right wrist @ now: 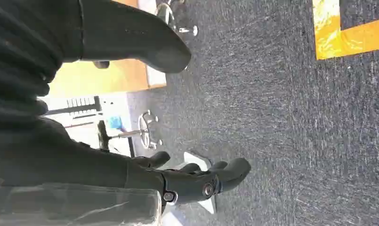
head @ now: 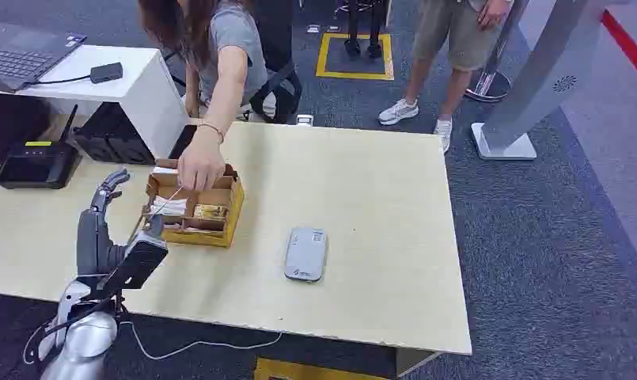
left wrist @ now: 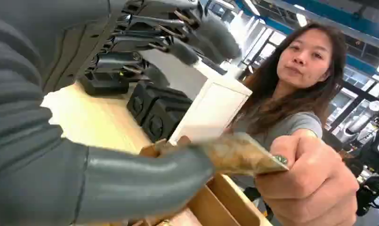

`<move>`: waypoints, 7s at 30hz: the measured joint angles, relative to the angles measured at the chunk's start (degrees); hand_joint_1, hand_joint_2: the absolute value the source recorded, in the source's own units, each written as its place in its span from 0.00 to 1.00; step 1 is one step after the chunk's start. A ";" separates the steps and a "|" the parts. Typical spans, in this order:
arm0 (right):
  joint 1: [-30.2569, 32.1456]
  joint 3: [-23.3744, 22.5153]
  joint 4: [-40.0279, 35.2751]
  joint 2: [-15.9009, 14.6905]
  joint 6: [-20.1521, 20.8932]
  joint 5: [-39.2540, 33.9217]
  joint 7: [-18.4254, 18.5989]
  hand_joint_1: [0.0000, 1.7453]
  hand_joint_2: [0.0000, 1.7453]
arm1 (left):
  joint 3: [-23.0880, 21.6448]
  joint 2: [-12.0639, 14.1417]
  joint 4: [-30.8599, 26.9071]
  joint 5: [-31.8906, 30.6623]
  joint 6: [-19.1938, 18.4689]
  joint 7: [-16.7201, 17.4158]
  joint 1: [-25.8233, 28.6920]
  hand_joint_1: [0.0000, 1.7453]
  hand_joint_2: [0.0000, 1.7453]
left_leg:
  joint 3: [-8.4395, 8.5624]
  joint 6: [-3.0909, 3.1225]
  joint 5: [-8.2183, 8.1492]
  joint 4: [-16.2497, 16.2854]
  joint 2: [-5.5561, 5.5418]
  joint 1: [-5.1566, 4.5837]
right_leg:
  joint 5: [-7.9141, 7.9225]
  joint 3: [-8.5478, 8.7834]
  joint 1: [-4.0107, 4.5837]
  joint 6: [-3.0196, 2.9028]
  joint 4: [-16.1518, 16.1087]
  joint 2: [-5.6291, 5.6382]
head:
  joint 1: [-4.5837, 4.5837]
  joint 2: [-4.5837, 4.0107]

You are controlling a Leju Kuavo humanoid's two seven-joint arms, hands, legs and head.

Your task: Pass the card to the sensor for recognition and then transmit it.

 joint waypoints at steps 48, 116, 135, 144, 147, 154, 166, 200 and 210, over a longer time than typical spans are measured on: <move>-0.71 3.19 0.00 -1.44 2.21 3.43 -0.68 0.00 1.00 | -17.07 -6.19 14.08 -25.97 4.65 6.49 -14.14 1.00 1.00 | 0.01 0.03 0.02 0.06 -0.01 -0.02 | 0.08 0.00 0.00 0.00 0.00 0.01 | 0.00 0.00; -0.79 4.13 0.00 -3.41 2.01 2.49 -0.83 0.00 1.00 | -54.42 -7.60 48.11 -63.95 14.10 23.61 -26.83 1.00 1.00 | -0.01 0.03 0.02 0.06 -0.02 -0.02 | 0.08 0.01 0.00 0.01 0.00 -0.01 | 0.00 0.00; -0.72 4.13 0.00 -3.41 2.01 2.56 -0.77 0.00 1.00 | -60.48 0.64 41.39 -63.95 19.80 49.86 -36.90 1.00 1.00 | -0.01 0.05 0.05 0.06 -0.01 0.00 | 0.09 0.00 0.01 0.00 0.03 0.01 | 0.00 0.00; -0.74 4.13 0.00 -3.41 2.01 2.56 -0.70 0.00 1.00 | -60.48 3.22 39.06 -63.95 19.17 52.22 -38.16 1.00 1.00 | -0.01 0.05 0.05 0.05 -0.01 -0.01 | 0.08 0.00 0.01 0.00 0.03 0.01 | -0.02 0.00; -0.71 4.13 0.00 -3.41 2.01 2.56 -0.50 0.00 1.00 | -60.46 4.59 38.40 -63.95 18.99 52.30 -38.41 1.00 1.00 | -0.01 0.05 0.05 0.05 0.00 -0.01 | 0.09 0.00 0.01 0.00 0.03 0.02 | 0.00 0.00; -0.68 4.15 0.02 -3.41 2.12 2.97 -0.55 0.00 1.00 | -53.97 9.86 38.14 -63.95 19.41 49.72 -38.43 1.00 1.00 | -0.01 0.02 0.07 0.05 0.00 0.00 | 0.09 0.00 0.01 0.00 0.04 0.03 | 0.00 0.00; -0.68 4.15 0.02 -3.41 2.27 3.10 -0.70 0.00 1.00 | -51.47 11.76 38.14 -63.95 19.74 50.84 -38.36 0.00 1.00 | -0.01 0.02 0.07 0.05 0.00 0.00 | 0.09 0.00 0.01 0.00 0.04 0.02 | 0.00 0.00; 0.01 2.69 0.04 -2.78 1.95 0.81 0.07 0.00 1.00 | -32.63 17.79 13.75 -63.95 14.69 36.20 -16.86 0.00 1.00 | -0.03 0.00 0.05 0.02 0.04 0.01 | 0.07 -0.03 0.01 -0.01 0.03 0.05 | 0.00 0.00; 0.14 1.82 0.04 -2.25 1.29 0.22 0.68 0.00 1.00 | -31.08 19.34 9.44 -63.95 11.52 31.94 -11.54 0.00 1.00 | -0.02 0.00 0.05 0.02 0.07 0.01 | 0.07 -0.03 0.01 -0.01 0.03 0.08 | 0.00 0.00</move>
